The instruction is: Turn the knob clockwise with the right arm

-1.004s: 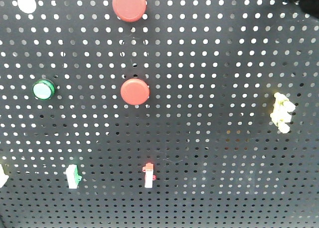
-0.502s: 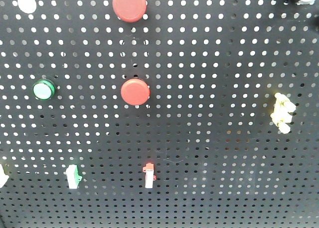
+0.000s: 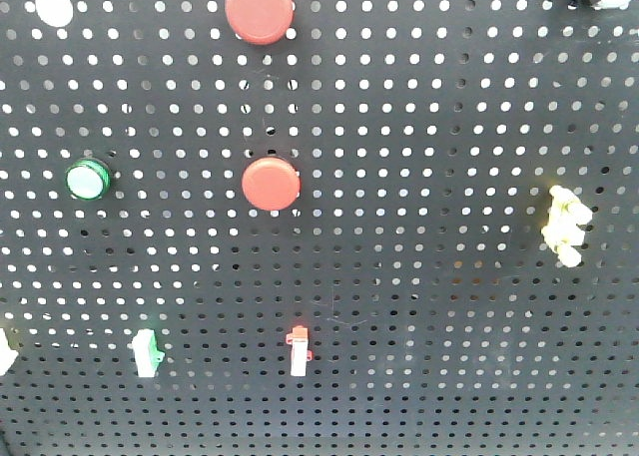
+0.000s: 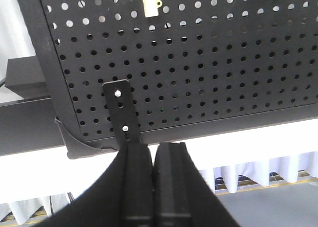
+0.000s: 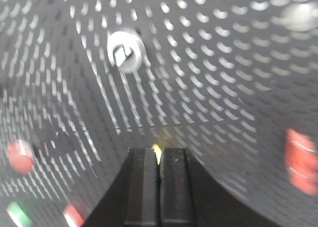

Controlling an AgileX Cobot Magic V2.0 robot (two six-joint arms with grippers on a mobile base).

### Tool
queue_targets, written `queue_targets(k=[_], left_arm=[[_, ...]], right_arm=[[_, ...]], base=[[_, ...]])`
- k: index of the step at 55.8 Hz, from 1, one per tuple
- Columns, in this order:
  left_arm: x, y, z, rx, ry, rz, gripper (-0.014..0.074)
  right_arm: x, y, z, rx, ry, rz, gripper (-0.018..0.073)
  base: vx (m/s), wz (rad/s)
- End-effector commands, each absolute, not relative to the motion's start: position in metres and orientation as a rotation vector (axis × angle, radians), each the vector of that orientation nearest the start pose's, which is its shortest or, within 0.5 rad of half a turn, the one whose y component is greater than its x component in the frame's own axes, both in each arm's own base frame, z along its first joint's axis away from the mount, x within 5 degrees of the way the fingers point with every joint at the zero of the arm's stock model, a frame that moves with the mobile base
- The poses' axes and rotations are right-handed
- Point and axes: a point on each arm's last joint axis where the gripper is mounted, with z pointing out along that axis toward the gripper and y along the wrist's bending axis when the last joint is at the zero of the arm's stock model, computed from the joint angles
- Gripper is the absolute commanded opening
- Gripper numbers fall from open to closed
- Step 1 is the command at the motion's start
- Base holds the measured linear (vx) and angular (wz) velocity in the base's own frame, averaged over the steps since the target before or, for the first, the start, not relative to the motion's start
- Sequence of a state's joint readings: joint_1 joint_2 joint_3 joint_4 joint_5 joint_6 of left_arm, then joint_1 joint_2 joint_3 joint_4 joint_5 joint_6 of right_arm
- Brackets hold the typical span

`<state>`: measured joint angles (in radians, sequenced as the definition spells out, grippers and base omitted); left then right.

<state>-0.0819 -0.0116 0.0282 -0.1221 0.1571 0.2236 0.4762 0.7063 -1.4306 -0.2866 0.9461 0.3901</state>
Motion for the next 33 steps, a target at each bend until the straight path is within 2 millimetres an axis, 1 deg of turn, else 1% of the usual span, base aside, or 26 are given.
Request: queue_targets(k=[1,2,3,6,8,10,14,19,22,24,28,29,33], left_arm=[[0.056,-0.006,0.188,0.153,1.58,-0.004,-0.0006],[0.056,-0.006,0.188,0.153,1.58,-0.004,-0.0006],[0.056,-0.006,0.188,0.153,1.58,-0.004,-0.0006],[0.056,-0.006,0.188,0.153,1.58,-0.004,-0.0006],[0.056,-0.006,0.188,0.153,1.58,-0.004,-0.0006],[0.056,-0.006,0.188,0.153,1.58,-0.004,-0.0006],[0.056,-0.006,0.188,0.153,1.58,-0.004,-0.0006],[0.056,-0.006,0.188,0.153,1.58,-0.004,-0.0006],[0.056,-0.006,0.188,0.153,1.58,-0.004,-0.0006],[0.056,-0.006,0.188,0.153,1.58,-0.004,-0.0006],[0.056,-0.006,0.188,0.153,1.58,-0.004,-0.0006],[0.056,-0.006,0.188,0.153,1.58,-0.004,-0.0006],[0.056,-0.006,0.188,0.153,1.58,-0.004,-0.0006]], right_arm=[[0.047,0.003,0.507,-0.102,1.556,0.316,-0.0011],[0.048,0.004,0.499,-0.112,1.552,0.316,-0.0011],[0.045,0.003,0.494,-0.116,1.535,0.321,-0.0008],[0.046,0.006,0.469,-0.145,1.504,0.319,-0.0008],[0.045,0.006,0.461,-0.162,1.455,0.322,-0.0008],[0.05,0.01,0.447,-0.198,1.408,0.299,-0.0008],[0.056,0.017,0.429,-0.281,1.31,0.239,-0.0008],[0.068,0.032,0.404,-0.458,1.187,0.135,-0.0006],[0.071,0.04,0.39,-0.547,1.138,0.114,-0.0006],[0.072,0.044,0.383,-0.586,1.119,0.108,-0.0006],[0.073,0.053,0.363,-0.691,1.074,0.1,-0.0006],[0.073,0.053,0.362,-0.699,1.072,0.099,-0.0006],[0.074,0.059,0.343,-0.775,1.064,0.098,-0.0004]], base=[[0.0,0.0],[0.0,0.0],[0.0,0.0],[0.0,0.0],[0.0,0.0],[0.0,0.0],[0.0,0.0],[0.0,0.0],[0.0,0.0],[0.0,0.0],[0.0,0.0],[0.0,0.0],[0.0,0.0]])
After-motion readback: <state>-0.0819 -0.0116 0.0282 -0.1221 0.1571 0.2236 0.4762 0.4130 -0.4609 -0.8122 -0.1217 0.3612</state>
